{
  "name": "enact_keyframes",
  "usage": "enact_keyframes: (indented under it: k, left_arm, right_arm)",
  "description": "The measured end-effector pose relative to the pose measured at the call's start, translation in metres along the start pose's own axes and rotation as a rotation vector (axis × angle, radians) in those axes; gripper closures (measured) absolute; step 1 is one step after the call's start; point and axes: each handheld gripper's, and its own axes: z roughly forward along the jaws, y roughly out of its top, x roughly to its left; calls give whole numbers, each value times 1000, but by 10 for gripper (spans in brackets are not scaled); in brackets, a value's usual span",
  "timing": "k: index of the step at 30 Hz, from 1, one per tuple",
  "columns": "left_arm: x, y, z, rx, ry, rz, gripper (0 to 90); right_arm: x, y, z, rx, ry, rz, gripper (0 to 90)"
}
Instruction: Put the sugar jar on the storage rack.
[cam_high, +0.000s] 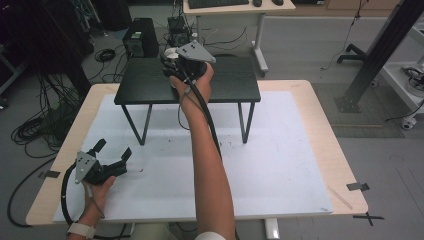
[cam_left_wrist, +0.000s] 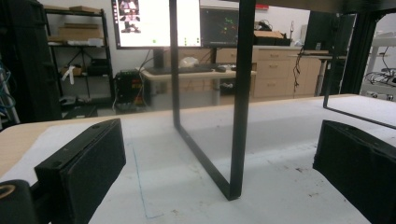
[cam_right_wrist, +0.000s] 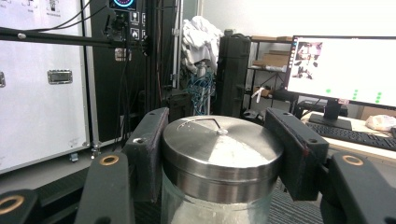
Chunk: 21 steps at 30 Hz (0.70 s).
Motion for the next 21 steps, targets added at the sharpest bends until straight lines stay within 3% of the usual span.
enact_keyframes:
  k: [7, 15, 21]
  left_arm:
    - [0, 0, 0, 1, 0, 3, 23]
    - [0, 0, 0, -1, 0, 2, 24]
    - [0, 0, 0, -1, 0, 1, 24]
  right_arm:
    - [0, 2, -1, -10, 1, 0, 409]
    - [3, 9, -10, -41, -6, -8, 272]
    - [11, 17, -25, -86, 19, -14, 213]
